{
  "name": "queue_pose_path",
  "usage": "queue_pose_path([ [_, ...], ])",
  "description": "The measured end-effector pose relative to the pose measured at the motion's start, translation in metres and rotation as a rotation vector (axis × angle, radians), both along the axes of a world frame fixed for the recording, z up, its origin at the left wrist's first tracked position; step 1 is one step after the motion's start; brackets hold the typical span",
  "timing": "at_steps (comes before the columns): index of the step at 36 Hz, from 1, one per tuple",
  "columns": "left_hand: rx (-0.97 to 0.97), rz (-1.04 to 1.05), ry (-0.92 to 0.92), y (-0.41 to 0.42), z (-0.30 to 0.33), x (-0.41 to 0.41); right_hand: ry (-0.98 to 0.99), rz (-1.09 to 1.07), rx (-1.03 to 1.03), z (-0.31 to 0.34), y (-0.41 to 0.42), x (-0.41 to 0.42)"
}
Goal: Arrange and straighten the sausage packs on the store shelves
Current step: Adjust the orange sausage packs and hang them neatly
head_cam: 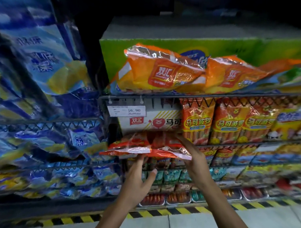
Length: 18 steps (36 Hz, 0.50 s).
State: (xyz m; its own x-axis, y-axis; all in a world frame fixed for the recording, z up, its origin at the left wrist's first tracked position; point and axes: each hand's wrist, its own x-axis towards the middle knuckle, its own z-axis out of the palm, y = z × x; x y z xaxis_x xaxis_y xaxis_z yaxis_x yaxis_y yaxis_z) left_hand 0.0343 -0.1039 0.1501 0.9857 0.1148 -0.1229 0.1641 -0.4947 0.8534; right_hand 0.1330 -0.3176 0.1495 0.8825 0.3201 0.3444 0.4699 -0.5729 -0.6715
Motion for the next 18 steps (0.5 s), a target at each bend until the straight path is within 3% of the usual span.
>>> queue_pose_path([
  [6,-0.072,-0.014,-0.015,-0.028,0.009,0.019,0.124,-0.053,0.036,0.004,-0.012,0.022],
  [12,-0.106,0.112,-0.112,-0.046,0.010,0.052,-0.050,-0.048,0.109,0.019,-0.007,0.041],
  [18,-0.199,0.254,-0.190,-0.049,0.003,0.092,-0.079,-0.082,0.194,0.020,0.001,0.052],
])
